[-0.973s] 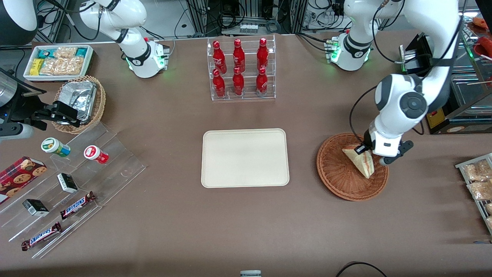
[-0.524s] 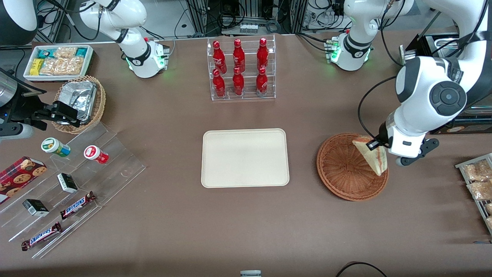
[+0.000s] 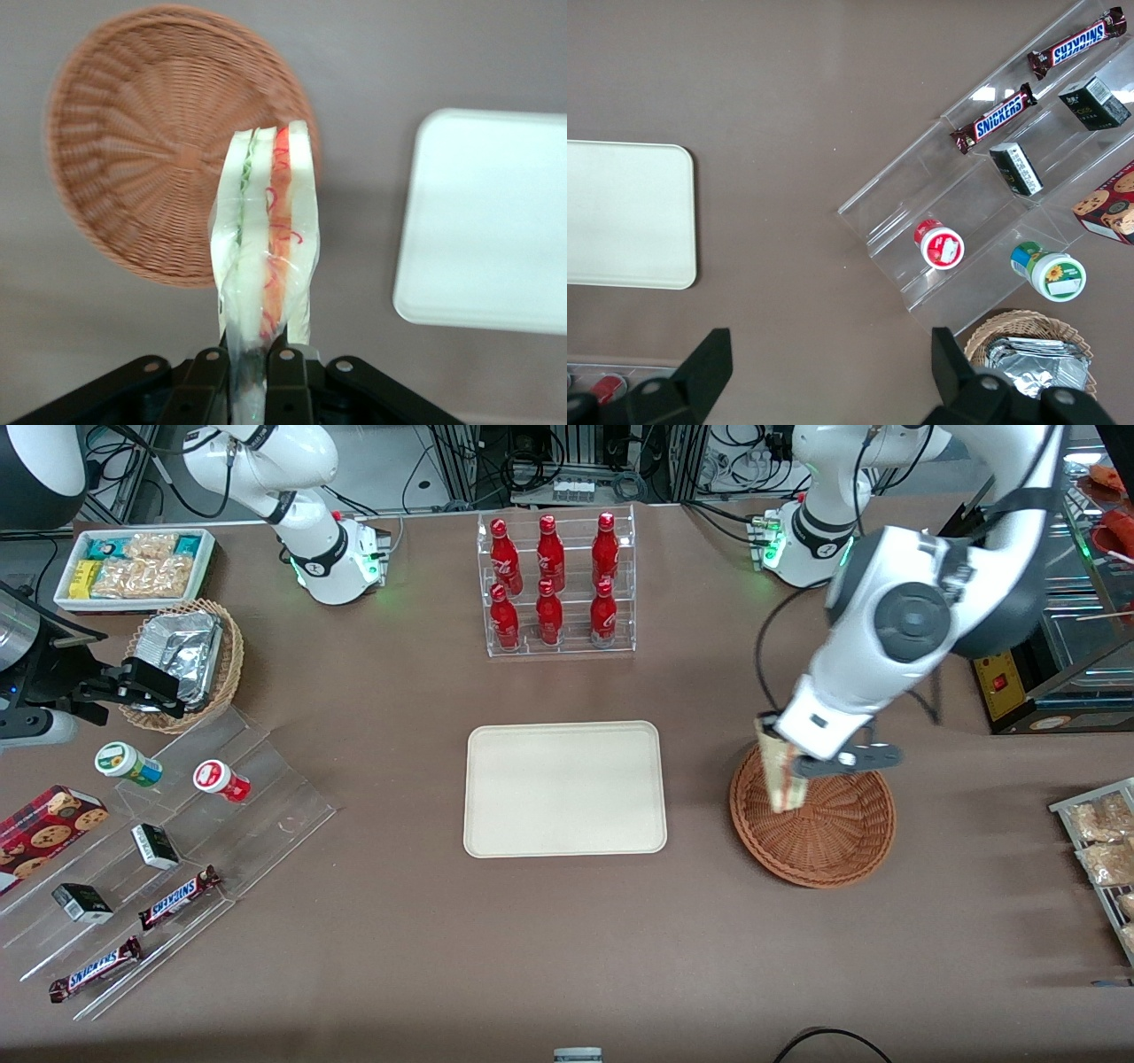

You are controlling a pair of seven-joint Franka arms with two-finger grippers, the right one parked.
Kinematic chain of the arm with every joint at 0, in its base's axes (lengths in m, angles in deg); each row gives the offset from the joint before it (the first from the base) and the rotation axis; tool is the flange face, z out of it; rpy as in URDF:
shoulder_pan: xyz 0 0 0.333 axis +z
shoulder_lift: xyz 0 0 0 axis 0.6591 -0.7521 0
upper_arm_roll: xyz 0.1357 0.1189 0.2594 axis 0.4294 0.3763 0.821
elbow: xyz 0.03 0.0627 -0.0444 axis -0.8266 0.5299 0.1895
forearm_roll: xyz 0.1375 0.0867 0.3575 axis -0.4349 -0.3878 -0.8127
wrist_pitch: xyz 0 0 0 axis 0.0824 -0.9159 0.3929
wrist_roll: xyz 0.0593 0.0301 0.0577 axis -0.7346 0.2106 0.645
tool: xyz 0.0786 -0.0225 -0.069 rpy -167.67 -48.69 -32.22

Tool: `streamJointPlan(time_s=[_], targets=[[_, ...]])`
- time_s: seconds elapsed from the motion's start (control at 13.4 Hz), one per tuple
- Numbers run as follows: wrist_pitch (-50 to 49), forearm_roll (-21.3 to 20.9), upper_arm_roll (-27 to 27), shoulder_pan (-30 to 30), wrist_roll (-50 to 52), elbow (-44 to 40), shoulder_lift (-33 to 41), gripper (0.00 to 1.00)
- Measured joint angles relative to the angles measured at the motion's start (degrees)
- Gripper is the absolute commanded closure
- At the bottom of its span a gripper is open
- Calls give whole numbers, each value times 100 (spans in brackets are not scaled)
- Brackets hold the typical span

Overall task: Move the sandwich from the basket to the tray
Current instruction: 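Lift the sandwich and carry it with the left gripper over the white tray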

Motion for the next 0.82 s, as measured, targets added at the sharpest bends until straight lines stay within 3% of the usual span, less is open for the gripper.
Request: streamJointPlan(time_s=[0.37, 0.82], targets=[[135, -919, -884, -253, 583, -450, -951, 100], [292, -1520, -1504, -507, 1917, -1196, -1985, 100]])
